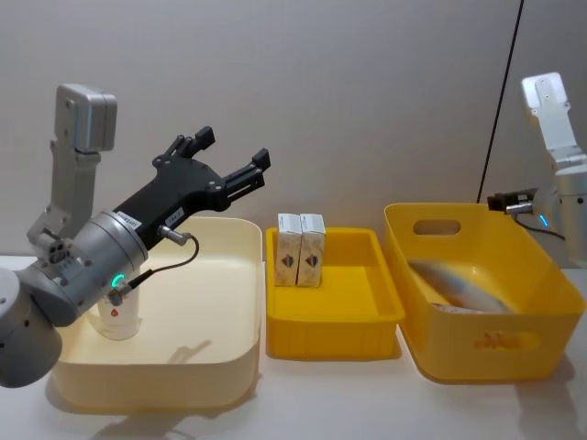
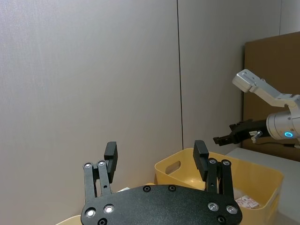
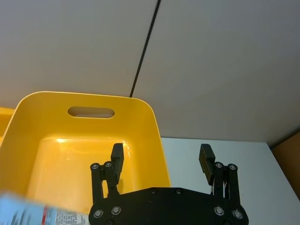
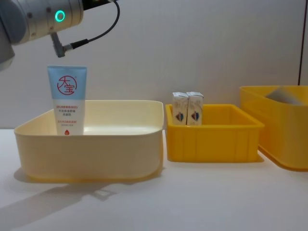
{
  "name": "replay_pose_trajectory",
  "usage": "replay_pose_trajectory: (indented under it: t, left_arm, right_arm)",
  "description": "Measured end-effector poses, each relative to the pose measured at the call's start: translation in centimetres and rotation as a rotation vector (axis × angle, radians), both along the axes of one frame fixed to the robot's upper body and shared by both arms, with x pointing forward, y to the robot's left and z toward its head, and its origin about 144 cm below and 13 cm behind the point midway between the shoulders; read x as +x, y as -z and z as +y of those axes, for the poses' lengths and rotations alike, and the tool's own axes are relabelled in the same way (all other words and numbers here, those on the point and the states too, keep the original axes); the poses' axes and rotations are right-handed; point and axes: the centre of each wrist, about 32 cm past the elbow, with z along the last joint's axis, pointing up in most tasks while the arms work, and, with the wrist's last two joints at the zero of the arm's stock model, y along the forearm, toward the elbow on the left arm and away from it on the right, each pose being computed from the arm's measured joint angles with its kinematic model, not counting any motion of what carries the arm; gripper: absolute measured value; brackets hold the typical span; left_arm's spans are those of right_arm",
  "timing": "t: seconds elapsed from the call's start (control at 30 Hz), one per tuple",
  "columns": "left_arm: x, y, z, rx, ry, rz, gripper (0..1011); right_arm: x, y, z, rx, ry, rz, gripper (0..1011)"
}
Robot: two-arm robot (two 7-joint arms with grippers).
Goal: Bimanual collaborative sorting of washing and personal care products
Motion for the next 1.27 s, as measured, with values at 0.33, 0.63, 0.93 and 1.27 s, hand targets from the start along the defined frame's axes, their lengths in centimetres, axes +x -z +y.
replay_pose_trajectory:
  t: [0.33,0.63,0.93,1.27]
  left_arm:
    - [0.0,0.0,0.0,0.000,0.000,0.000,1004]
    - [0.0,0.0,0.0,0.000,0.000,0.000,1004]
    - [0.0,0.0,0.0,0.000,0.000,0.000,1003]
    - [0.0,0.0,0.0,0.000,0.000,0.000,1003]
  right_arm:
    - [0.9,-0.6,-0.3,-0.062,-0.072,0.030,1001]
    - [0.5,-0.7,-0.3,-0.026,-0.052,-0.003,1002]
    - [0.1,-0.6,-0.2,0.010,-0.025,-0.032,1001]
    - [-0.1,-0.5,-0.1,0.029,-0.009,-0.047,1001]
